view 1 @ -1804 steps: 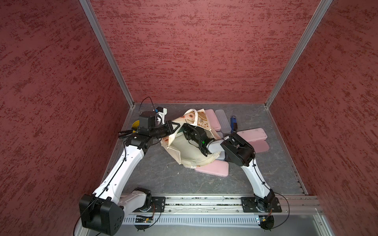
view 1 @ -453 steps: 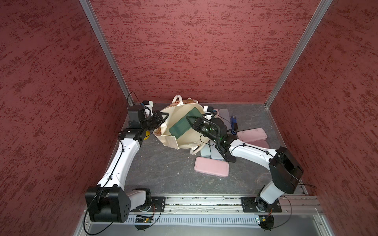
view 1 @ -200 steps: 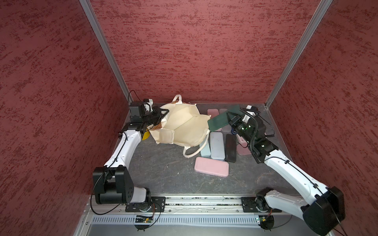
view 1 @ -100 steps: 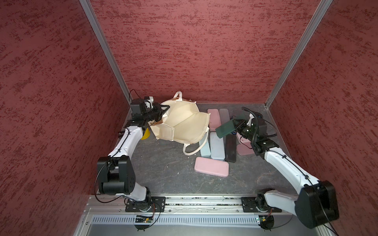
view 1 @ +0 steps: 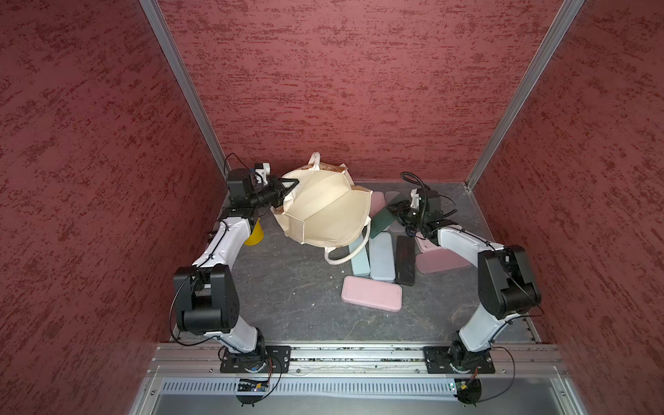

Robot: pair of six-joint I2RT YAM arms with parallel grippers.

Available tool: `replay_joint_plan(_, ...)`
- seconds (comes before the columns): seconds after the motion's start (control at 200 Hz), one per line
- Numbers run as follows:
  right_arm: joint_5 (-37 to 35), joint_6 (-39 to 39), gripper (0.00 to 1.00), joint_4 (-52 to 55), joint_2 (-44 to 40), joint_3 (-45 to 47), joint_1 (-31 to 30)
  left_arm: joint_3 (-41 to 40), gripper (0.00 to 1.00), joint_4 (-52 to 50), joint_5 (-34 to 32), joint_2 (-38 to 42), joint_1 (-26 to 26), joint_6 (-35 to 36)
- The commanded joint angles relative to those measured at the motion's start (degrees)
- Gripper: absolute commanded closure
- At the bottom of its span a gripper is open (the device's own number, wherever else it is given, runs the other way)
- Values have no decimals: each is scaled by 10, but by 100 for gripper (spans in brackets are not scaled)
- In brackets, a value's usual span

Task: Take out the pencil case from the canvas bag
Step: Place the pencil case at the center of the board.

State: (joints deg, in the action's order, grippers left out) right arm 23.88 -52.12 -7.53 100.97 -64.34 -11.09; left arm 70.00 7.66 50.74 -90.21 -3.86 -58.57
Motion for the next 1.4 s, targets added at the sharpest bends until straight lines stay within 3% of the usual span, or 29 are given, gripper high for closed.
replay_joint_plan(0.0,27,-3,77,-31,30,-55,0,13,100,72,26,-2,-4,-31)
replay_joint_plan(0.291,51,-10,75,-8,151,-173,-19,5,100,130,3,4,-17,-98)
replay_joint_plan(0.686,67,-2,74,50,286,-326,-70,8,100,115,-4,16,-25,-104)
replay_joint_plan(1.127,82,-69,64,19,346,-352,-75,-2,100,98,-9,24,-25,-94)
replay_joint_plan(1.283,40,-53,53,53,327,-340,-78,0,100,95,-10,26,-26,-93)
replay_joint_plan(1.393,23,-59,51,35,304,-310,-78,1,100,94,-10,22,-27,-94)
